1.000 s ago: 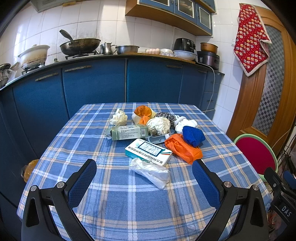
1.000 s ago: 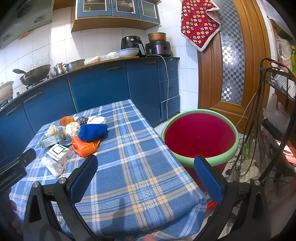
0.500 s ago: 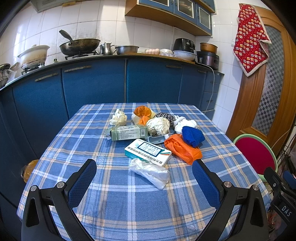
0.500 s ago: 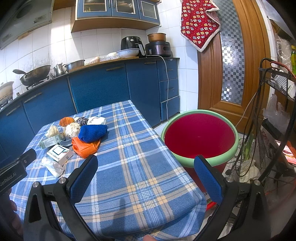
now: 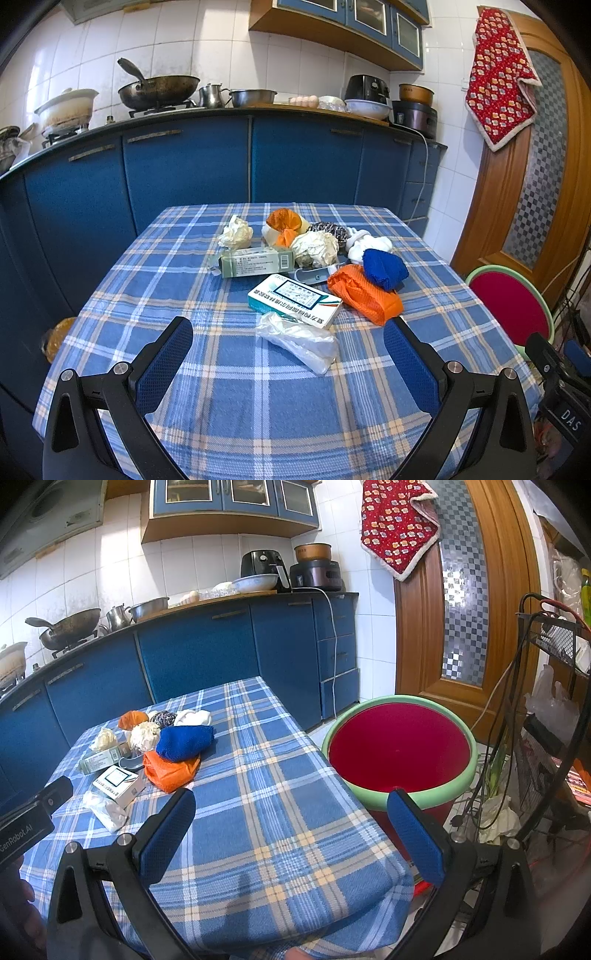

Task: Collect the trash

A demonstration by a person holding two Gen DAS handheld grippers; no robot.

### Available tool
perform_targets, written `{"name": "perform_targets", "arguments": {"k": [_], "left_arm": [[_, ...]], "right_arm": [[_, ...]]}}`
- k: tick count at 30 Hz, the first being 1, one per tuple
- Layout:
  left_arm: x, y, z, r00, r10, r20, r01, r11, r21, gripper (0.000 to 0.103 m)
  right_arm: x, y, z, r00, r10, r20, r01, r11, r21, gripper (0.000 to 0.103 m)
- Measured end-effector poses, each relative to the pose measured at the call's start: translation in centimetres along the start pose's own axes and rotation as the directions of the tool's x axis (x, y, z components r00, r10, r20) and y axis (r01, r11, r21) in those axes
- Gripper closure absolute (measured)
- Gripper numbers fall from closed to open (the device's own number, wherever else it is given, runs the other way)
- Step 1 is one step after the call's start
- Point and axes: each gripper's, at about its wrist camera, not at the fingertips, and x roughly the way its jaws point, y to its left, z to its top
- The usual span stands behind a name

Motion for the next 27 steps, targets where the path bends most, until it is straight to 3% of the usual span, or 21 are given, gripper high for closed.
{"name": "perform_targets", "arguments": {"k": [16, 27], "left_arm": [[1.4, 0.7, 0.1, 0.999, 0.003, -0.040, -0.003, 1.000, 0.002, 0.000], [5.7, 1.3, 0.0, 0.986, 0.011, -0.169, -0.009, 1.000, 0.013, 0.000]], "right_arm": [[1.0, 0.1, 0.2, 0.999, 0.024, -0.039, -0.024, 1.000, 0.005, 0.001], [3.9, 1.0, 1.1, 0.994, 0.064, -0.094, -0.068, 0.997, -0.038, 0.001]]}}
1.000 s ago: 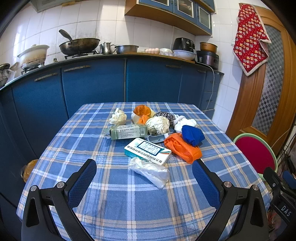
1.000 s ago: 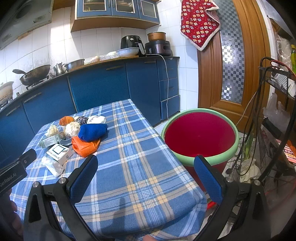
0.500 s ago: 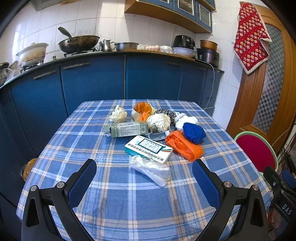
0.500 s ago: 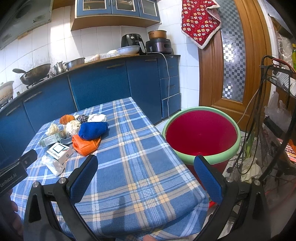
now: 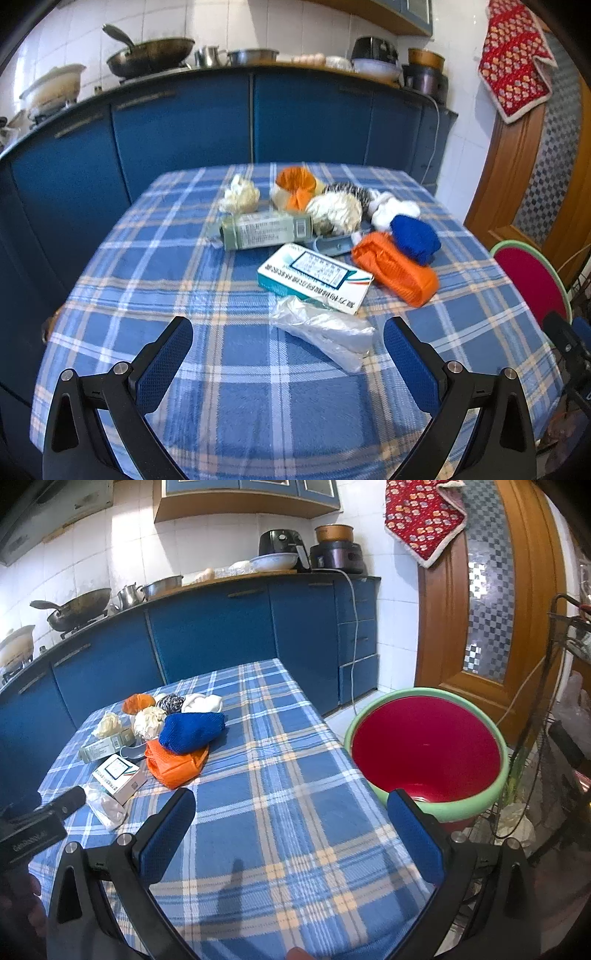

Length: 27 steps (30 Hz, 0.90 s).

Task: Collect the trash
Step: 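Grasp the clear plastic bag with the left tool while the right tool grasps the blue knit cloth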

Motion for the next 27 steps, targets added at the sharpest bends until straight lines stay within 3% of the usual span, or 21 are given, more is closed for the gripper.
{"name": "perform_targets", "arguments": {"k": [4, 20, 27], "left_arm": [[1.5, -0.1, 0.3, 0.999, 0.002, -0.035, -0.002, 1.000, -0.004, 0.001], [4.8, 0.8, 2.2, 0.986, -0.101, -0.131, 0.079, 0.984, -0.160, 0.009], [6.0, 1.3, 2.0, 0.978, -0.128, -0.164, 0.090, 0.971, -0.223, 0.025]], "right_arm": [[1.1, 0.3, 0.4, 1.000, 0.010, -0.016, -0.010, 1.000, -0.013, 0.001], [3.7, 0.5, 0.3, 0.996, 0.038, -0.076, -0.039, 0.999, -0.009, 0.001], [3.7, 0.4, 0.3, 0.996, 0.039, -0.077, -0.040, 0.999, -0.007, 0.001]]}}
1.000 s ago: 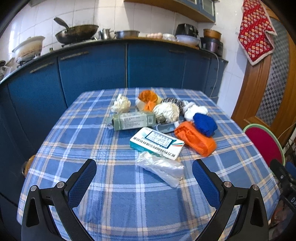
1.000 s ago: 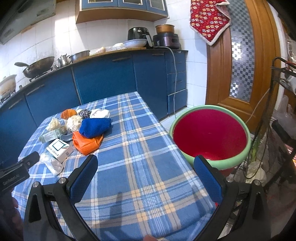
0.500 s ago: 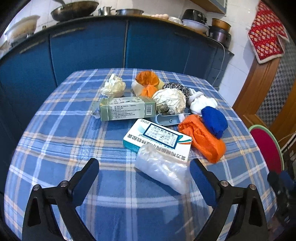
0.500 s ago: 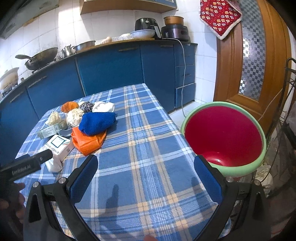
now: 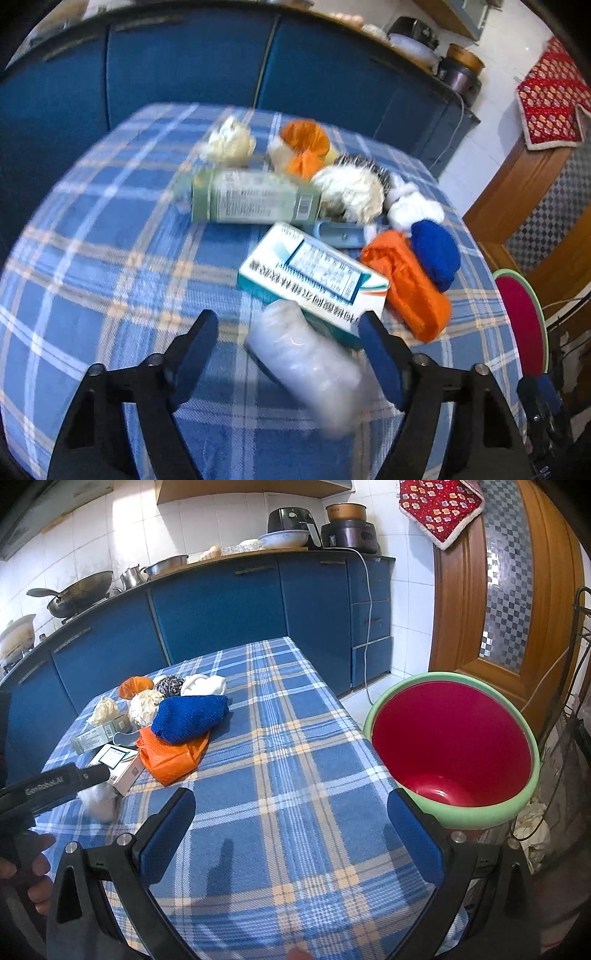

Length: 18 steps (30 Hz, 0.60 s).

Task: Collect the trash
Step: 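Grasp the clear plastic bag with the left tool while the right tool grasps the blue knit cloth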

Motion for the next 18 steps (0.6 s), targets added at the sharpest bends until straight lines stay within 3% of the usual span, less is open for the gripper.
{"name": "perform_targets", "arguments": {"k": [4, 13, 18], "left_arm": [[-0.1, 0.1, -0.2, 1.000, -0.027, -0.003, 0.027, 1.000, -0.005, 0.036], [-1.0, 0.5, -1.0, 0.999, -0.038, -0.027, 0.038, 0.999, 0.012, 0.036], [-1.4, 1.0, -1.3, 0.999, -0.039, -0.032, 0.040, 0.999, 0.029, 0.043]], "right_arm": [[0.1, 0.0, 0.1, 1.000, 0.002, 0.000, -0.002, 1.000, -0.001, 0.001], [0.2, 1.2, 0.7, 1.000, 0.020, -0.013, -0.020, 0.999, -0.033, 0.001], [1.0, 2.4, 1.1, 0.998, 0.051, -0.043, -0.053, 0.997, -0.051, 0.001]]}}
